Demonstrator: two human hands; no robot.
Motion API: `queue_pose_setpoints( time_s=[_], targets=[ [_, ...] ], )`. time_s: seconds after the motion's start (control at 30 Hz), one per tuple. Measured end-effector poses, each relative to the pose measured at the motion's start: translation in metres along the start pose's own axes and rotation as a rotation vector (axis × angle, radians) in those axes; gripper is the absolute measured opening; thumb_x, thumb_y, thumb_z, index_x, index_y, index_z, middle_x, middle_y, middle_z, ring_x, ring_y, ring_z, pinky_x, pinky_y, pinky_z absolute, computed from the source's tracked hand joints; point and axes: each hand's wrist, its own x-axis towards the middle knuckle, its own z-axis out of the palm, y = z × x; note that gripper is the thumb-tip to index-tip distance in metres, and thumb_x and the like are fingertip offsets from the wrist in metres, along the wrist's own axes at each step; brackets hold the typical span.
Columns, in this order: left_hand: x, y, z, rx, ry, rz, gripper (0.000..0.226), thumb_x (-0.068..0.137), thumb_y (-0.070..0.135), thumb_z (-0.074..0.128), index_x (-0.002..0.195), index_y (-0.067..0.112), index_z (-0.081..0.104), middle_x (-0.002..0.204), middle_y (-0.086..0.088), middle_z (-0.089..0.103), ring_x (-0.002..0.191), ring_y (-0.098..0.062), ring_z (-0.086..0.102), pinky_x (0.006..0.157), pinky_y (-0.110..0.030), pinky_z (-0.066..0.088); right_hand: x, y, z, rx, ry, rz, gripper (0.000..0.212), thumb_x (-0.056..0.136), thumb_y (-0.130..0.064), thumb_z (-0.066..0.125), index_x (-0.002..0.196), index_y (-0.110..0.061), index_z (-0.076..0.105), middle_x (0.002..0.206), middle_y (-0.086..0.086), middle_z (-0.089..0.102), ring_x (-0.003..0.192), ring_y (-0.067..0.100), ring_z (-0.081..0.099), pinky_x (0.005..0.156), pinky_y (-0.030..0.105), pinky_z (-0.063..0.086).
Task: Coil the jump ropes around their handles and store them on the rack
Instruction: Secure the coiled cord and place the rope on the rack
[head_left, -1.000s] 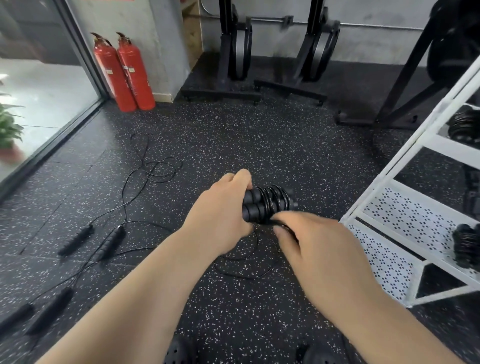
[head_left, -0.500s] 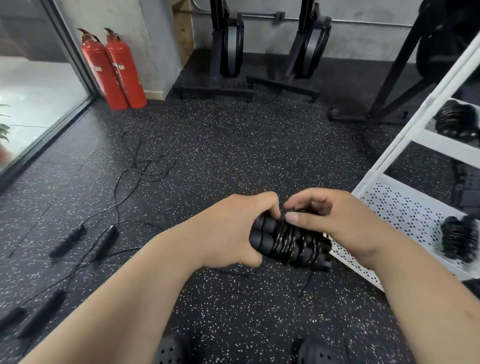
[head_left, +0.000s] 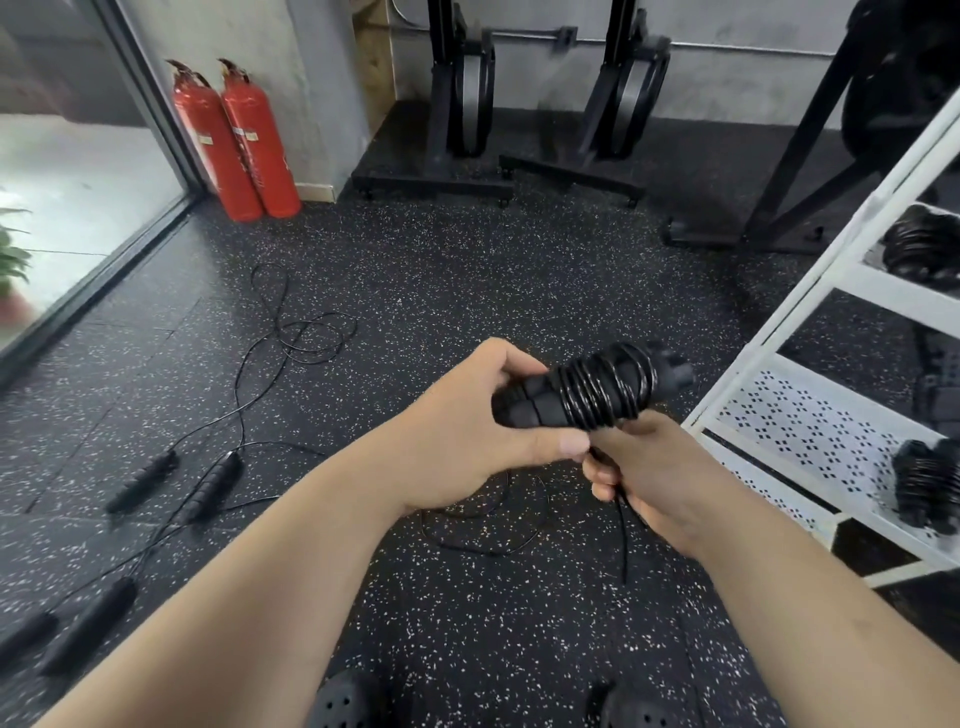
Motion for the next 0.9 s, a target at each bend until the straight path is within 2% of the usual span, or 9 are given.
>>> queue_pose_setpoints(
  time_s=[0.07,0.13,0.27,0.37,0.47,0.57,0.63,0.73,0.9],
  targets=[
    [0.001,-0.004,-0.002,-0.081,-0.003,-0.012,0.055,0.084,0.058,0.082,0.126,0.036,0.054,0.104,0.013,0.072,0.085,-0.003,0.065,0.083,-0.033,0.052,-0.001,-0.001,0.006,0.0,0.027,-0.015,0.036,0.11,-0.019,0.058,0.078,-0.016,0.075,0.075,0.008,0.063,0.056,0.013,0.04,0.056,0.033,0.031],
    [0.001,-0.006,-0.003,-0.181,-0.021,-0.032,0.05,0.089,0.049,0.079,0.129,0.031,0.055,0.102,0.005,0.07,0.074,-0.006,0.055,0.075,-0.032,0.048,-0.001,0.0,0.01,-0.006,0.031,-0.041,0.048,0.11,-0.024,0.057,0.068,-0.029,0.078,0.076,0.008,0.063,0.056,0.014,0.039,0.056,0.033,0.028],
    [0.002,-0.008,-0.003,-0.16,0.043,-0.079,0.046,0.089,0.038,0.084,0.125,0.031,0.057,0.108,0.006,0.075,0.075,0.001,0.062,0.078,-0.031,0.049,-0.004,0.002,0.017,-0.103,0.056,-0.116,0.037,0.111,-0.028,0.057,0.082,-0.03,0.08,0.071,0.004,0.065,0.055,0.014,0.039,0.053,0.032,0.026],
    [0.007,-0.013,-0.003,0.001,0.256,-0.072,0.047,0.085,0.038,0.088,0.12,0.034,0.057,0.11,0.015,0.072,0.094,0.003,0.067,0.087,-0.023,0.053,-0.013,0.002,0.023,-0.543,0.065,-0.196,0.022,0.11,-0.041,0.055,0.097,-0.036,0.073,0.069,-0.006,0.07,0.05,0.007,0.049,0.051,0.029,0.039],
    [0.009,-0.019,-0.008,0.183,0.425,-0.072,0.053,0.081,0.039,0.092,0.119,0.035,0.055,0.108,0.019,0.064,0.091,0.0,0.063,0.069,-0.012,0.046,-0.028,0.003,0.034,-0.834,0.073,-0.313,0.015,0.11,-0.043,0.052,0.105,-0.037,0.065,0.072,-0.005,0.069,0.053,0.005,0.057,0.052,0.031,0.046],
    [0.011,-0.025,-0.011,0.38,0.38,-0.071,0.058,0.083,0.042,0.09,0.127,0.031,0.053,0.117,0.016,0.056,0.1,-0.006,0.057,0.075,-0.017,0.038,-0.043,0.0,0.042,-1.077,0.167,-0.483,0.024,0.11,-0.043,0.046,0.125,-0.039,0.065,0.087,-0.014,0.072,0.071,0.005,0.064,0.063,0.03,0.052],
    [0.011,-0.026,-0.008,0.429,0.313,-0.08,0.057,0.088,0.045,0.084,0.132,0.028,0.051,0.123,0.012,0.052,0.104,-0.008,0.054,0.082,-0.022,0.037,-0.048,-0.006,0.037,-1.16,0.233,-0.577,0.028,0.11,-0.043,0.044,0.126,-0.04,0.067,0.098,-0.02,0.072,0.08,0.005,0.066,0.069,0.031,0.056],
    [0.011,-0.022,-0.003,0.408,0.247,-0.107,0.05,0.098,0.049,0.071,0.137,0.028,0.047,0.128,0.01,0.047,0.1,-0.007,0.054,0.083,-0.025,0.038,-0.048,-0.016,0.023,-1.187,0.323,-0.65,0.025,0.11,-0.04,0.045,0.115,-0.038,0.069,0.088,-0.021,0.064,0.068,0.003,0.059,0.059,0.03,0.051],
    [0.01,-0.014,0.003,0.37,0.19,-0.086,0.038,0.106,0.045,0.059,0.136,0.027,0.046,0.128,0.01,0.043,0.092,-0.006,0.058,0.074,-0.023,0.042,-0.048,-0.021,0.017,-1.178,0.385,-0.765,0.027,0.111,-0.039,0.045,0.118,-0.034,0.071,0.087,-0.016,0.062,0.064,0.008,0.055,0.054,0.029,0.044]
  ],
)
